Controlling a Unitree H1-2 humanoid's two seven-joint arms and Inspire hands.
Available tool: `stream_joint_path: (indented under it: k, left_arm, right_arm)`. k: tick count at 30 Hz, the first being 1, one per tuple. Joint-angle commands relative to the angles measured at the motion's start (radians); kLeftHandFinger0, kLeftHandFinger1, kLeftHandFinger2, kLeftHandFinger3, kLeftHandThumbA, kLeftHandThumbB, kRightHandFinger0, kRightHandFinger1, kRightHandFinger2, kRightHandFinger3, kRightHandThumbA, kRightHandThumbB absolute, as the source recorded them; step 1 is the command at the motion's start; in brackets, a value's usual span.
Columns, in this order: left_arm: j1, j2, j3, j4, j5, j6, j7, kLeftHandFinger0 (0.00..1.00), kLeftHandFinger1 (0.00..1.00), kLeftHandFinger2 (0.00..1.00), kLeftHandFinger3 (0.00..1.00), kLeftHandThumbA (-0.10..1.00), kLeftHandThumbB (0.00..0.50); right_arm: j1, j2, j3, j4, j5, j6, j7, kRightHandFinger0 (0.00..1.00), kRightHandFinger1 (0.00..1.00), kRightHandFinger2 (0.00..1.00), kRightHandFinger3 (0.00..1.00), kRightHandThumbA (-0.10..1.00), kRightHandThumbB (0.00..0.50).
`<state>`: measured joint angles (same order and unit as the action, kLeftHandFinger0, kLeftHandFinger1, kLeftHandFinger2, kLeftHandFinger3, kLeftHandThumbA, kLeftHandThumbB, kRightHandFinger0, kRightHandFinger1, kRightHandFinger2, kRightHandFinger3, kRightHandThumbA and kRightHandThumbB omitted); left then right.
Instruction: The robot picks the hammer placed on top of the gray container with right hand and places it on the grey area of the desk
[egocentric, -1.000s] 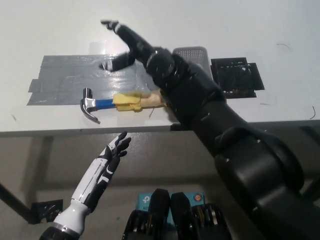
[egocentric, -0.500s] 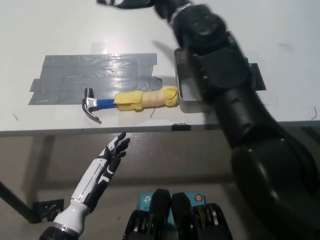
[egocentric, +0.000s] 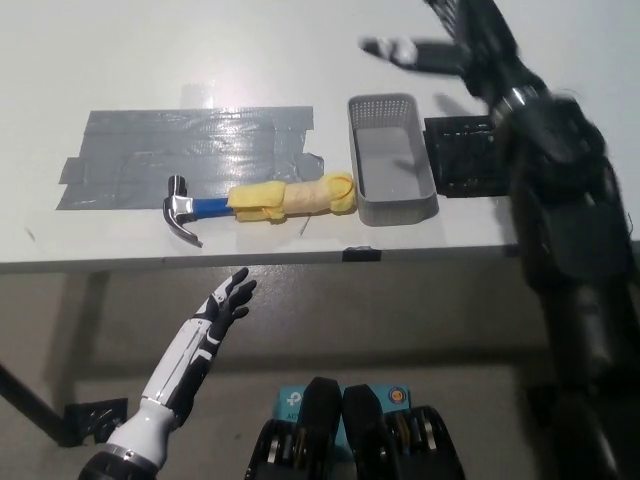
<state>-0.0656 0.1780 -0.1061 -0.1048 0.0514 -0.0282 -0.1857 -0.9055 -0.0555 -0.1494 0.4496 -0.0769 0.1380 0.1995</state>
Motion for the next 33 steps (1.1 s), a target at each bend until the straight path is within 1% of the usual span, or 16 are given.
stream_joint_path:
  k: [1,4,6,8,10,13,14,15,16,19,20,21,22,26,29,33]
  left_arm:
    - [-0.071,-0.025,0.058,-0.030,-0.005,-0.086,0.067,1.00,1.00,1.00,1.00,1.00,0.197]
    - [-0.061,-0.027,0.060,-0.035,-0.029,-0.079,0.057,1.00,1.00,1.00,1.00,1.00,0.181]
    - [-0.054,-0.026,0.062,-0.040,-0.030,-0.077,0.058,1.00,1.00,1.00,1.00,1.00,0.161]
    - [-0.041,-0.020,0.065,-0.052,-0.032,-0.067,0.055,1.00,1.00,1.00,1.00,1.00,0.151]
    - [-0.036,-0.019,0.066,-0.052,-0.031,-0.065,0.055,1.00,1.00,1.00,1.00,1.00,0.157]
    - [-0.020,-0.019,0.068,-0.048,-0.039,-0.069,0.053,1.00,1.00,1.00,1.00,1.00,0.162]
    - [-0.013,-0.019,0.068,-0.050,-0.039,-0.070,0.053,1.00,1.00,1.00,1.00,1.00,0.161]
    - [0.002,-0.020,0.064,-0.055,-0.033,-0.068,0.052,1.00,1.00,1.00,1.00,1.00,0.162]
    - [0.003,-0.021,0.064,-0.053,-0.032,-0.067,0.053,1.00,1.00,1.00,1.00,1.00,0.158]
    - [-0.001,-0.018,0.065,-0.038,-0.016,-0.079,0.057,1.00,1.00,1.00,1.00,1.00,0.167]
    - [-0.001,-0.018,0.065,-0.036,-0.016,-0.081,0.057,1.00,1.00,1.00,1.00,1.00,0.171]
    - [0.019,-0.023,0.065,-0.044,-0.016,-0.083,0.055,1.00,1.00,1.00,1.00,1.00,0.178]
    - [0.028,-0.025,0.065,-0.051,-0.016,-0.079,0.053,1.00,1.00,1.00,1.00,1.00,0.177]
    - [0.034,-0.027,0.075,-0.045,-0.012,-0.084,0.047,1.00,1.00,1.00,1.00,1.00,0.169]
    - [0.036,-0.031,0.079,-0.035,-0.022,-0.091,0.037,1.00,1.00,1.00,1.00,1.00,0.156]
    - [0.042,-0.032,0.083,-0.030,-0.014,-0.093,0.037,1.00,1.00,1.00,1.00,1.00,0.168]
  right_arm:
    - [0.292,-0.202,-0.085,-1.259,0.576,0.212,0.033,1.00,1.00,1.00,1.00,0.98,0.396]
    - [0.459,-0.146,-0.044,-1.309,0.571,0.122,-0.003,1.00,1.00,1.00,1.00,0.97,0.413]
    - [0.522,-0.125,-0.019,-1.305,0.532,0.085,0.007,1.00,1.00,1.00,1.00,0.97,0.396]
    - [0.637,-0.075,0.024,-1.278,0.377,0.029,0.029,1.00,1.00,1.00,1.00,0.97,0.370]
    - [0.689,-0.060,0.047,-1.242,0.313,0.001,0.043,1.00,1.00,1.00,1.00,0.99,0.381]
    - [0.775,-0.031,0.087,-1.089,0.181,-0.119,0.058,1.00,1.00,1.00,1.00,1.00,0.381]
    - [0.785,-0.030,0.091,-1.088,0.177,-0.121,0.056,1.00,1.00,1.00,1.00,0.99,0.313]
    - [0.817,-0.017,0.098,-1.034,0.169,-0.149,0.054,1.00,1.00,1.00,1.00,1.00,0.344]
    - [0.828,-0.010,0.100,-0.989,0.160,-0.175,0.052,1.00,1.00,1.00,1.00,1.00,0.306]
    - [0.841,0.005,0.108,-0.852,0.144,-0.213,0.043,1.00,1.00,1.00,1.00,0.95,0.273]
    - [0.842,0.005,0.109,-0.847,0.144,-0.213,0.042,1.00,1.00,1.00,1.00,0.87,0.207]
    - [0.854,-0.001,0.120,-0.768,0.114,-0.253,0.034,1.00,1.00,1.00,1.00,0.93,0.253]
    - [0.859,-0.004,0.125,-0.741,0.105,-0.261,0.031,1.00,1.00,1.00,1.00,0.94,0.259]
    - [0.856,-0.017,0.149,-0.655,0.079,-0.267,0.021,1.00,1.00,1.00,1.00,0.93,0.232]
    - [0.857,-0.034,0.163,-0.618,0.084,-0.271,0.030,1.00,1.00,1.00,1.00,0.93,0.230]
    - [0.858,-0.045,0.179,-0.582,0.086,-0.295,0.028,1.00,1.00,1.00,1.00,0.93,0.237]
